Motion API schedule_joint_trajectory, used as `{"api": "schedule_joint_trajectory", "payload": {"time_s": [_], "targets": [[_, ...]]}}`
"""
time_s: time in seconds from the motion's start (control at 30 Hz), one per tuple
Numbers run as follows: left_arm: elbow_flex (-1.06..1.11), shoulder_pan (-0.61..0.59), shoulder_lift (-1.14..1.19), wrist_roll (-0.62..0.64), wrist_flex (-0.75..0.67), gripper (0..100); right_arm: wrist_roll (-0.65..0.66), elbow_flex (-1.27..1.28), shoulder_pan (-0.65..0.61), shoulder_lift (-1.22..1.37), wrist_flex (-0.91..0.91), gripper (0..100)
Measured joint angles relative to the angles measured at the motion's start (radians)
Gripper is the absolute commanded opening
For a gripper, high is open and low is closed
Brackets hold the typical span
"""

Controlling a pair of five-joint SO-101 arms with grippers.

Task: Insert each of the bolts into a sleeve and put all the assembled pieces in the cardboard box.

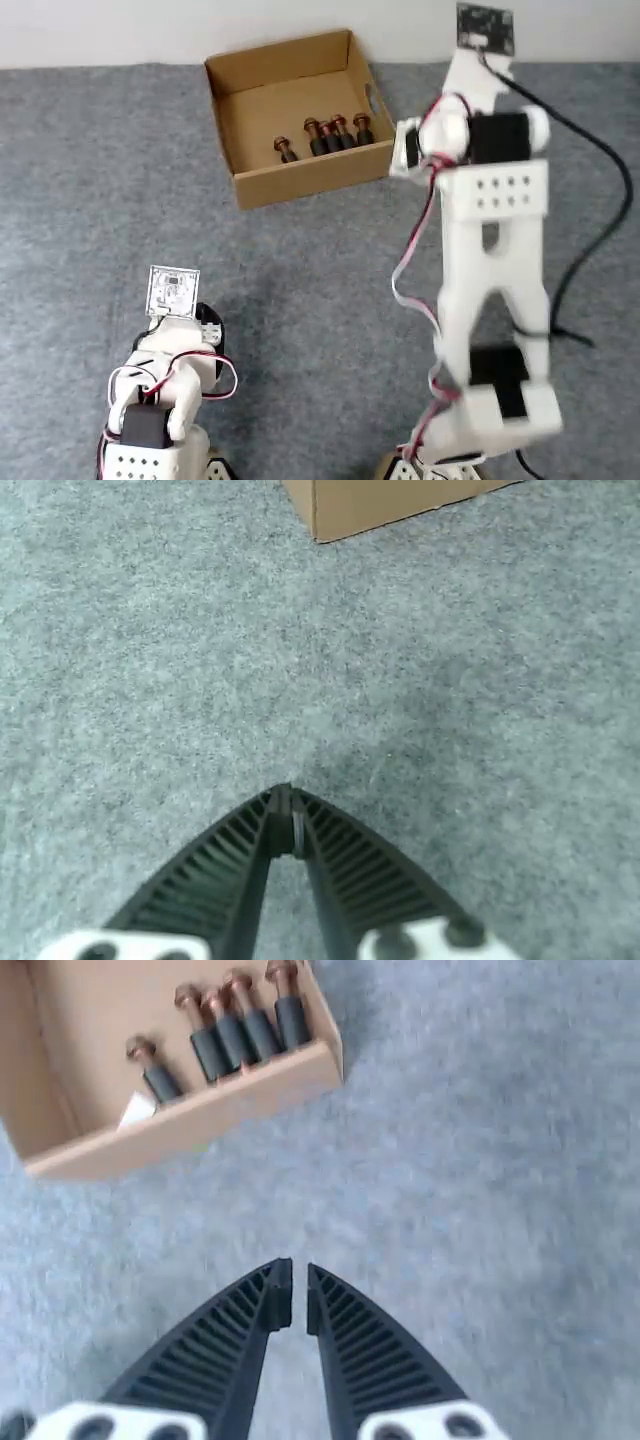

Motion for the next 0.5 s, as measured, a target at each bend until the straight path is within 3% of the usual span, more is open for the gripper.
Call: {"api": "schedule_joint_trajectory", "payload": {"time_s": [0.13, 0.5], "targets": [[0.0, 0.0, 0.0, 0.0, 0.0, 1, 0.0, 0.307, 0.038, -0.278, -0.015, 0.9], [0.0, 0.0, 0.0, 0.0, 0.0, 1, 0.074, 1.148, 0.264, -0.895, -0.417, 0.9]]}}
